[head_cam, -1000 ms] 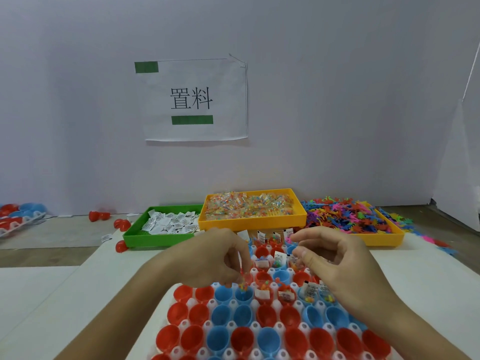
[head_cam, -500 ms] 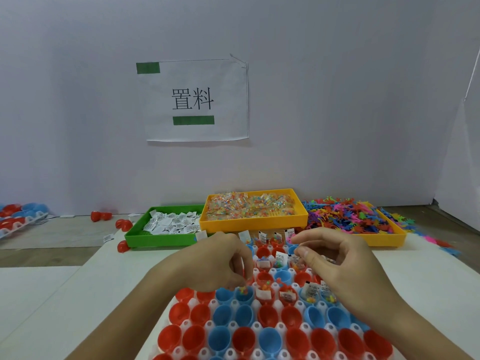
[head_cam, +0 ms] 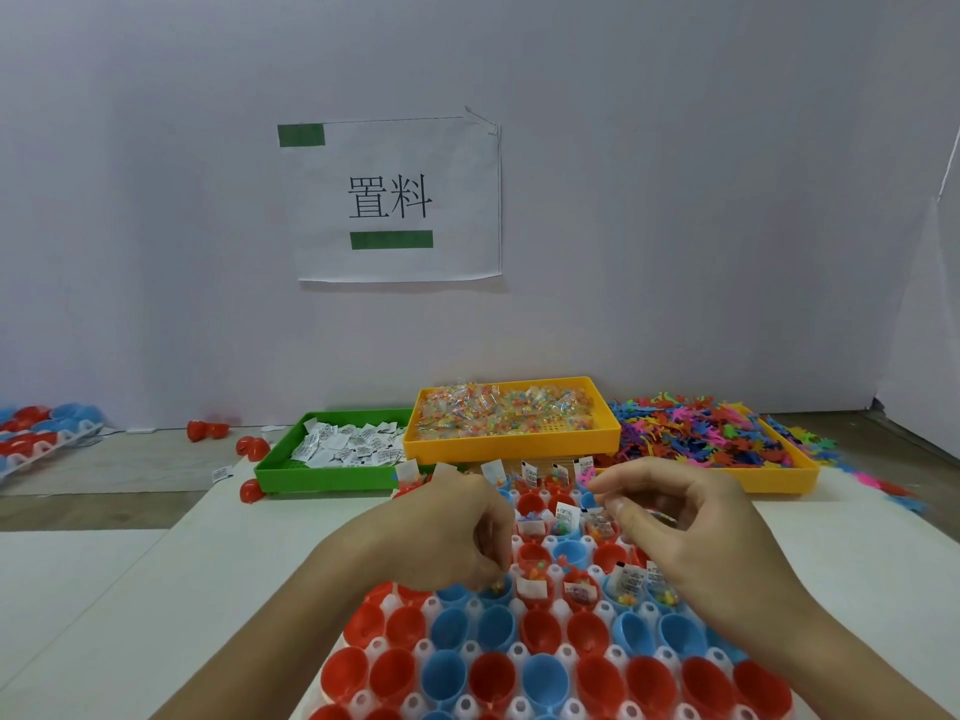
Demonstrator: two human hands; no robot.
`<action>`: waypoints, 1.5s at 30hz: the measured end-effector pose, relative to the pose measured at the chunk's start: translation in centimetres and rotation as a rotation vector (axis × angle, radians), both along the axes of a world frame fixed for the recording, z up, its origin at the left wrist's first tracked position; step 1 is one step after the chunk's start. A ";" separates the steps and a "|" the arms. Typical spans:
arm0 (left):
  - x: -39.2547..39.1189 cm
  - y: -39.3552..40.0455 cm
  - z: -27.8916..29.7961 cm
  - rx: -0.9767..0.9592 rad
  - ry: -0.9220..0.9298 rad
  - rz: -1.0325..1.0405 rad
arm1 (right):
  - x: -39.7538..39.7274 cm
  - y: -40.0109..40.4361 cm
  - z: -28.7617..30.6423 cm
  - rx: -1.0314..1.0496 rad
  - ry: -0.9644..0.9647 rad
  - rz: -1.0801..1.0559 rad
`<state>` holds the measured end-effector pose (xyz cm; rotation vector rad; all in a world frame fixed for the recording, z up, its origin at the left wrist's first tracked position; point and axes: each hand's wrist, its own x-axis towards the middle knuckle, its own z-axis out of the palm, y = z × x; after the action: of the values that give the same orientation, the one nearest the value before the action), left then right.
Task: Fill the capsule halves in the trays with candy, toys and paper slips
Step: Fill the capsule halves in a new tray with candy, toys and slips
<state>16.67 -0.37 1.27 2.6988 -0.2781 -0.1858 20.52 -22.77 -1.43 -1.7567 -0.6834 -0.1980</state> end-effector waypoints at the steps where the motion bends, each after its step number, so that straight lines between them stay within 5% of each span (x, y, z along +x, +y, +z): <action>1: 0.0 -0.1 -0.1 0.006 0.001 0.003 | 0.0 0.0 0.0 0.001 -0.001 0.003; 8: 0.0 -0.4 -0.5 0.102 -0.090 0.000 | -0.1 -0.1 0.2 0.001 -0.009 0.003; 17: 0.5 4.3 1.9 -0.085 -0.014 0.062 | 0.1 -0.4 0.4 0.028 -0.021 0.005; 23: 6.4 12.2 0.2 0.182 -0.309 0.649 | 0.3 -0.4 0.2 0.038 -0.016 -0.005; 31: 9.2 13.6 -2.5 0.355 -0.134 0.564 | 0.6 -0.6 0.1 0.024 -0.007 -0.017; 45: 8.0 13.7 -3.3 0.040 -0.462 0.677 | 0.4 -0.4 -0.1 -0.027 0.004 -0.035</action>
<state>24.66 13.30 -2.03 2.6722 0.5162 0.6342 20.94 -23.20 -1.48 -1.7954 -0.6560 -0.2102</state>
